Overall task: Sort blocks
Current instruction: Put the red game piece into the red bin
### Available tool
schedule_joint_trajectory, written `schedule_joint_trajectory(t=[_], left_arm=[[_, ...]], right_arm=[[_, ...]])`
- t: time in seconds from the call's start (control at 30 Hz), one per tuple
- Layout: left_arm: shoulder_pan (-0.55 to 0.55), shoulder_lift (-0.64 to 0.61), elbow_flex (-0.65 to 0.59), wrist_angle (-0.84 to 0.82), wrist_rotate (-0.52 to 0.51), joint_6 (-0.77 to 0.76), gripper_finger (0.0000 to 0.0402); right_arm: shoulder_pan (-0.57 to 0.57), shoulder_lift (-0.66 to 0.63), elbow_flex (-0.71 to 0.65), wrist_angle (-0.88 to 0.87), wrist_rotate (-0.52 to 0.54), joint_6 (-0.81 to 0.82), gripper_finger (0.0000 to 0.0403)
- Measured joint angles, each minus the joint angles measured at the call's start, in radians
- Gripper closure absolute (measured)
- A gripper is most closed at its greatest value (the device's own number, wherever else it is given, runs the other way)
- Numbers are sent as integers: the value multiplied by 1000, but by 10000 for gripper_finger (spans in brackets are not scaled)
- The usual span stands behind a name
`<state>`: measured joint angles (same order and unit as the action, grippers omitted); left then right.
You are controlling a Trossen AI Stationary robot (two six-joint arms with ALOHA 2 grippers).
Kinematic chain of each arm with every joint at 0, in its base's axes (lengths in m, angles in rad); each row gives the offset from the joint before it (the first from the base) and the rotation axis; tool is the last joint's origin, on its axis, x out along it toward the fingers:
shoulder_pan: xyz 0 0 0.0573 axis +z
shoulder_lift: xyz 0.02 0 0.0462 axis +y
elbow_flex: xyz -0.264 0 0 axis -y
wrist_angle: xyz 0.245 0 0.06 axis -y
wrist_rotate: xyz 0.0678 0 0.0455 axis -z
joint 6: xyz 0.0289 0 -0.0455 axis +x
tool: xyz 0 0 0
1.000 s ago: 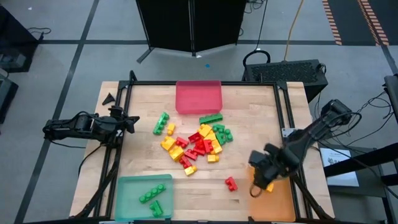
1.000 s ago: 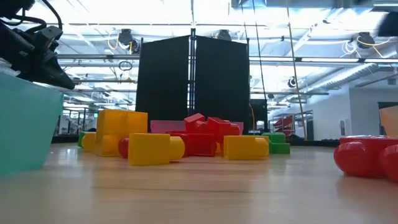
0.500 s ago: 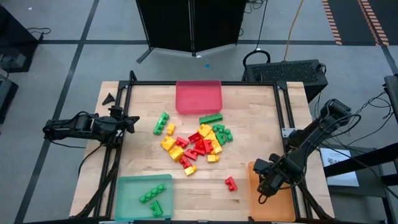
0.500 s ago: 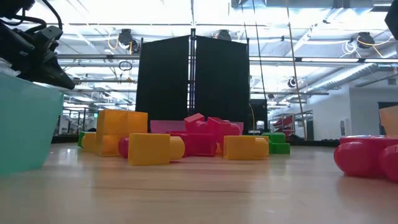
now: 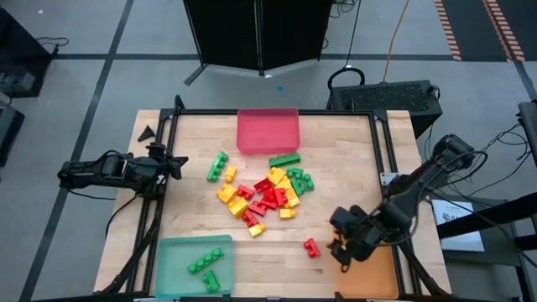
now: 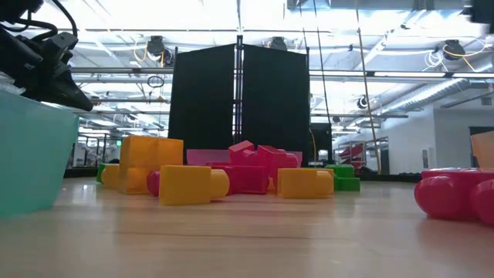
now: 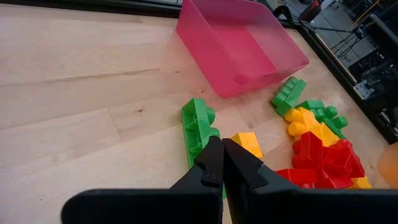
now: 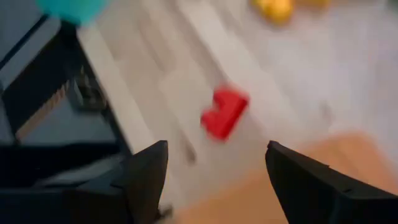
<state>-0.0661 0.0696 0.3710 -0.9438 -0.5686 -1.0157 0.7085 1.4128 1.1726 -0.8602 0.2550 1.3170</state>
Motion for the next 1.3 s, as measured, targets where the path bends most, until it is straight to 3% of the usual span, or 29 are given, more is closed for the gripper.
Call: schedule_joint_trajectory(t=[0.17,0.33,0.5,0.73,0.87,1.03,1.3], left_arm=[[0,0,0,0,0,0,398],[0,0,0,0,0,0,398],[0,0,0,0,0,0,398],[0,0,0,1,11,0,398],[0,0,0,0,14,0,398],[0,0,0,0,15,0,398],[0,0,0,1,15,1,398]], right_arm=[[-94,126,71,13,-11,-260,158],[-165,273,149,41,-138,-602,160],[-218,374,177,38,-372,-648,155],[-189,457,175,55,-415,-751,133],[-183,471,175,6,-378,-720,113],[-183,473,175,-16,-331,-564,94],[-185,473,175,-2,-290,-382,91]])
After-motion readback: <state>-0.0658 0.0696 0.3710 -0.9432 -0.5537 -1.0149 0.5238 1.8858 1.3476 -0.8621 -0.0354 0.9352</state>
